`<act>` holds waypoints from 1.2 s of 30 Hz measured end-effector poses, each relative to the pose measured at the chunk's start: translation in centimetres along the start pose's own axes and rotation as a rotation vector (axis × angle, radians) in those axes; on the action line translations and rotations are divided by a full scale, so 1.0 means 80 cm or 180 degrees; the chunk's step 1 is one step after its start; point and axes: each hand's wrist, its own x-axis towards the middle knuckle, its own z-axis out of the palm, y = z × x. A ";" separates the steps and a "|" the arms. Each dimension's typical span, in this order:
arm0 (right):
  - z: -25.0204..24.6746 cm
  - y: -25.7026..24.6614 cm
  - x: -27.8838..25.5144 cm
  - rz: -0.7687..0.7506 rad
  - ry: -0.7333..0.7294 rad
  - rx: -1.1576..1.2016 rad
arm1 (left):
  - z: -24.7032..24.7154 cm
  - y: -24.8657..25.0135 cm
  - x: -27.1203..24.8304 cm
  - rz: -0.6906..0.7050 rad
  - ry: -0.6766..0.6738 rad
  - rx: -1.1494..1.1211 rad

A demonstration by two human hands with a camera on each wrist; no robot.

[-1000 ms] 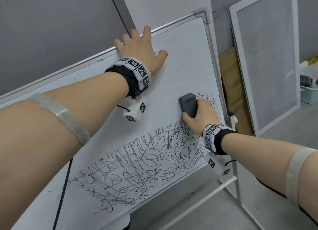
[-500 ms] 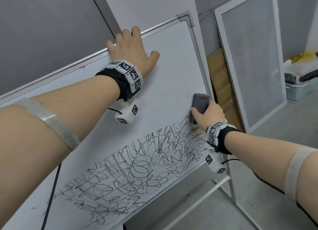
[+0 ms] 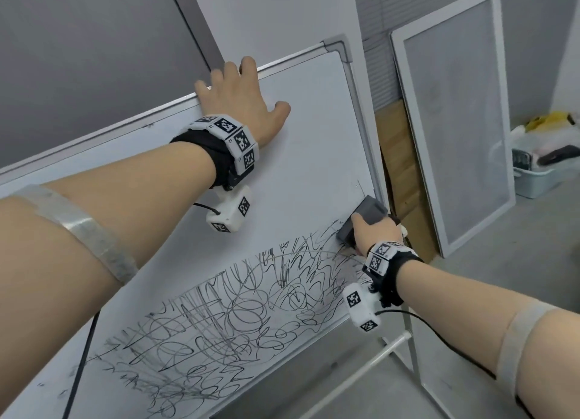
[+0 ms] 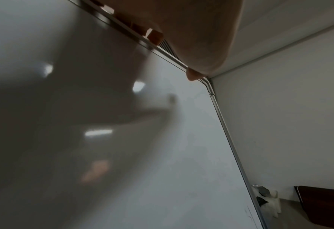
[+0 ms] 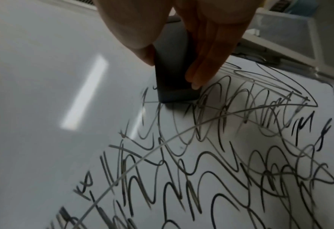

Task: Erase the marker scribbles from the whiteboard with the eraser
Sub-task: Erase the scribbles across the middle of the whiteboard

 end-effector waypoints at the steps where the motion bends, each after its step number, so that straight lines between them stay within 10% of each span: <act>1: 0.000 0.001 0.001 -0.0014 -0.0022 0.0058 | 0.000 0.000 0.000 0.0017 0.0024 0.0025; 7: 0.008 -0.049 -0.006 -0.0385 -0.0102 0.0587 | -0.002 0.004 0.000 0.0009 -0.0025 -0.0028; 15: -0.003 -0.008 0.005 0.0510 0.0036 0.0205 | -0.004 -0.002 -0.003 0.0075 0.0027 -0.0085; 36: 0.019 -0.063 -0.012 -0.0091 0.0019 0.0803 | -0.001 -0.003 -0.004 0.0071 0.0001 -0.0044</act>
